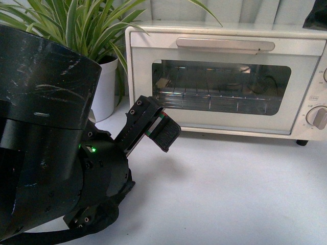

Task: Open oven

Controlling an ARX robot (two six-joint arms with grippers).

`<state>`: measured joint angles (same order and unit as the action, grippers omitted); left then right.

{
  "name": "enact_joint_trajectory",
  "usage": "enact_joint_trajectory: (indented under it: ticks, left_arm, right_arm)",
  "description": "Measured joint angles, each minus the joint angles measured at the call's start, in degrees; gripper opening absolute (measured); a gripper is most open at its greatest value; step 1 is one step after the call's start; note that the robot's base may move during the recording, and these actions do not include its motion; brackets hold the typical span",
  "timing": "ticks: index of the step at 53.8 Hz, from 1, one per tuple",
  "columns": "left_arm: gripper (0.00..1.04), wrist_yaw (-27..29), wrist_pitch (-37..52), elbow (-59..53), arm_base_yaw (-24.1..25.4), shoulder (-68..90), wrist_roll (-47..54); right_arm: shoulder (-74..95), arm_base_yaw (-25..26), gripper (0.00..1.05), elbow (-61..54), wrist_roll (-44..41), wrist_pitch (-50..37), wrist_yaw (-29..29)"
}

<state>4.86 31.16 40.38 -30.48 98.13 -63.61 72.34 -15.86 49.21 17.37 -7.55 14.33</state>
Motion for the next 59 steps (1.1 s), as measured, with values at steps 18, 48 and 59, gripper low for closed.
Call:
enact_joint_trajectory:
  ticks: [18,48,59]
  left_arm:
    - [0.98,-0.11,0.0,-0.09,0.24,-0.09,-0.11]
    - [0.98,-0.59,-0.28,-0.46,1.01,-0.68,-0.09]
    - [0.98,-0.61,-0.28,-0.57,1.14,-0.76,-0.11]
  right_arm:
    - [6.88,-0.5,0.95,6.58,2.14,1.92,2.14]
    - [13.09,-2.49,0.95,12.0,3.85,4.68,4.44]
    - [13.73,-2.51,0.95,12.59,3.74,5.73,4.42]
